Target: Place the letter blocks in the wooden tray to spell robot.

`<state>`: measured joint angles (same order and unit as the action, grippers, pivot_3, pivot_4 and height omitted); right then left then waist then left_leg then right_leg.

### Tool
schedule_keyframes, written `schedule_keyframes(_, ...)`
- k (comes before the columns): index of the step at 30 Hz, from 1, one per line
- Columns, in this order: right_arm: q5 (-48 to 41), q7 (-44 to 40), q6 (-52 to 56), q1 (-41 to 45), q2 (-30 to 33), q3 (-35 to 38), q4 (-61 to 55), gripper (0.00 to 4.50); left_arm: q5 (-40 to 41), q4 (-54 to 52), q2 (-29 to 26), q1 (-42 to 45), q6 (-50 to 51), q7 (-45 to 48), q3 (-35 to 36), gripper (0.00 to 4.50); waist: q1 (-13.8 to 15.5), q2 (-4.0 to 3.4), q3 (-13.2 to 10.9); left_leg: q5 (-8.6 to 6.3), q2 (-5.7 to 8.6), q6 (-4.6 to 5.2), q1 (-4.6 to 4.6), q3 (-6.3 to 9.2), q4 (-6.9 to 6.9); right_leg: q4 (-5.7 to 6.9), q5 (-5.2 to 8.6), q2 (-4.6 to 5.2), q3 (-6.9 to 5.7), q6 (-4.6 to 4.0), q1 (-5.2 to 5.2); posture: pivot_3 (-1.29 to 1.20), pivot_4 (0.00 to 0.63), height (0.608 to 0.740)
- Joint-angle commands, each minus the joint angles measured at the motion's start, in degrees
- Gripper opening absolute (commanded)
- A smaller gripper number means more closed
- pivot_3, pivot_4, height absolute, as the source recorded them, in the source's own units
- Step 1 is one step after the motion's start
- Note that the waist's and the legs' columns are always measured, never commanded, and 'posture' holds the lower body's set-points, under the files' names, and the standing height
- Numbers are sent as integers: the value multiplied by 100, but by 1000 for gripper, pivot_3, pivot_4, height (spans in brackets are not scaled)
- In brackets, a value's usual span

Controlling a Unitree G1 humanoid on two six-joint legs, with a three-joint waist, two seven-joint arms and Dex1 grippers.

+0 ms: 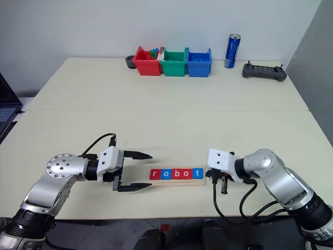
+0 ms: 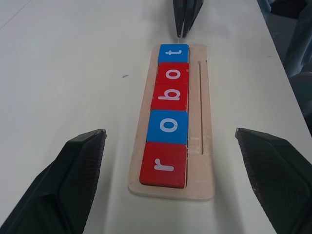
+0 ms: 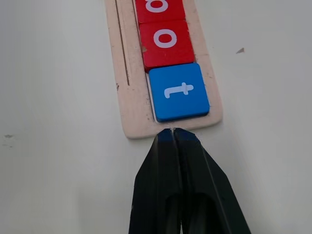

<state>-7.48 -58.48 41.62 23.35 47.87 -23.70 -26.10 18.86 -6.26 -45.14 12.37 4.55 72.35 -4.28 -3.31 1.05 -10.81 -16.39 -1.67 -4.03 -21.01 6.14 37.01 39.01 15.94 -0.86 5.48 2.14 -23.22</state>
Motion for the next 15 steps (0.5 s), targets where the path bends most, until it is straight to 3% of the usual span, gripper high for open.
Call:
schedule_keyframes(1, 73, 53, -56, 140, -95, -2, -35, 45, 24, -51, -82, 85, -98, 37, 137, 4500, -2, 0, 0, 0, 0, 0, 0, 0, 0, 0, 0, 0, 0, 0, 0, 0, 150, 740)
schedule_keyframes(15, 85, -114, -110, 221, -204, 90, -48, 45, 48, -72, -98, 42, -110, 40, 184, 4500, 0, 0, 0, 0, 0, 0, 0, 0, 0, 0, 0, 0, 0, 0, 0, 0, 150, 740)
